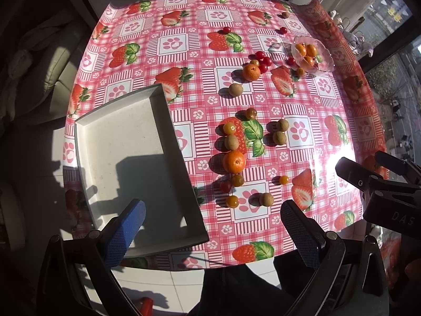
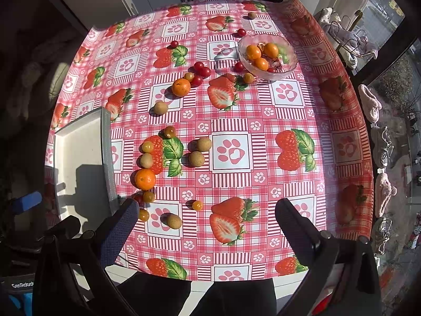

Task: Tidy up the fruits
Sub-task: 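Move both tools over the scattered fruits beside the white tray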

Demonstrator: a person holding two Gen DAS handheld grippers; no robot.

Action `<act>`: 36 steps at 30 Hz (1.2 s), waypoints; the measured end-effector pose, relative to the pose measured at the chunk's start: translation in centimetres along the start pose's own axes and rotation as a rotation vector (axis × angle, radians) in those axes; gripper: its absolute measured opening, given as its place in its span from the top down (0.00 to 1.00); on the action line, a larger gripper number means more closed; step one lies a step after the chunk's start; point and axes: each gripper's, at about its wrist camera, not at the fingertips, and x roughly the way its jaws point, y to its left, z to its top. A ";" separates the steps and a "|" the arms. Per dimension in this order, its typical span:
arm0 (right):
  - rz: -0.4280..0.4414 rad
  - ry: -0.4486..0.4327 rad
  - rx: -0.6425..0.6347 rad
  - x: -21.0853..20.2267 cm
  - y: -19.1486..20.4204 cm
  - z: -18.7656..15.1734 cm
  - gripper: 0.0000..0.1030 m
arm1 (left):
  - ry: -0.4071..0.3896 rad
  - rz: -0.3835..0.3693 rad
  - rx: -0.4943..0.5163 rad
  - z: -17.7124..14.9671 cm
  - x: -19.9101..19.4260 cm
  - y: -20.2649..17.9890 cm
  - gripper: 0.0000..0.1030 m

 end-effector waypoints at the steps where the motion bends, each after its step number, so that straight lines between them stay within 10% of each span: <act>1: 0.000 -0.002 0.000 0.0 0.2 -0.1 0.00 | 0.004 0.018 0.009 0.0 0.0 -0.1 0.00; 36: -0.072 0.023 0.034 1.0 2.6 -2.3 0.00 | -0.001 0.008 0.047 1.1 1.3 2.2 0.00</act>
